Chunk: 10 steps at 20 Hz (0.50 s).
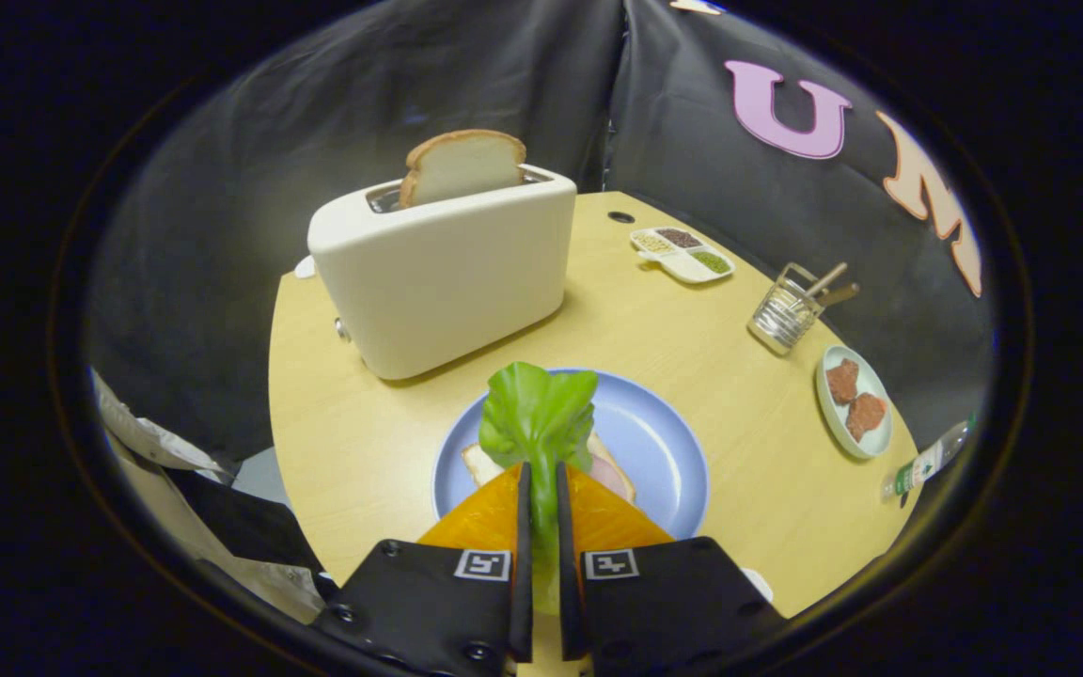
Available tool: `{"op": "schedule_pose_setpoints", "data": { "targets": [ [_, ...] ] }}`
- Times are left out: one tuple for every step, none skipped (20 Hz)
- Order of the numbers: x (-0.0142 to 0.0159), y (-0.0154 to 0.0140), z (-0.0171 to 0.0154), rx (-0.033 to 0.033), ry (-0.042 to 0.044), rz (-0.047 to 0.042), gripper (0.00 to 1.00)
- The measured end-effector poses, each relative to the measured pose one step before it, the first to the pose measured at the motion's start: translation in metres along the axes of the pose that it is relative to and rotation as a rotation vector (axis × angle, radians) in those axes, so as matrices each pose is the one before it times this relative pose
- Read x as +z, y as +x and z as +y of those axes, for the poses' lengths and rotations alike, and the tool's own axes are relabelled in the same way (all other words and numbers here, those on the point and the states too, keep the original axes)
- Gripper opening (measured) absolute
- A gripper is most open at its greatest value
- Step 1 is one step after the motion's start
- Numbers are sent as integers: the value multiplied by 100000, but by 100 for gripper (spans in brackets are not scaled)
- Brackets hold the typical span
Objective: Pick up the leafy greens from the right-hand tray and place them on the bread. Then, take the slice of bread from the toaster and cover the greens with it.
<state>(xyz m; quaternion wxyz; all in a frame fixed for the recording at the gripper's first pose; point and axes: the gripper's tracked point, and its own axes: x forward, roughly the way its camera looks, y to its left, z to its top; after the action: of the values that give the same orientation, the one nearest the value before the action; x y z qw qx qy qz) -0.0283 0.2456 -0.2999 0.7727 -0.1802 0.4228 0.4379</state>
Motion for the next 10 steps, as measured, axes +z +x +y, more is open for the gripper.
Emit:
{"op": "schedule_pose_setpoints", "data": {
  "targets": [
    [-97,401,120,306,-68,797,15],
    [-26,311,113,180,-150,451,15],
    [74,310,79,399,157,258,15],
    [-14,315,121,458,208,34,15],
    [48,244,-133,-262,261,305,15],
    [-334,340,-211,-160,410,996,15],
    [-312,333,-282,-914,47,1113,20],
    [15,101,-135,-729,-365,591,25],
    [-91,162,-211,-467,-124,511,29],
    [-177,22,76,20,312,466,34]
  ]
}}
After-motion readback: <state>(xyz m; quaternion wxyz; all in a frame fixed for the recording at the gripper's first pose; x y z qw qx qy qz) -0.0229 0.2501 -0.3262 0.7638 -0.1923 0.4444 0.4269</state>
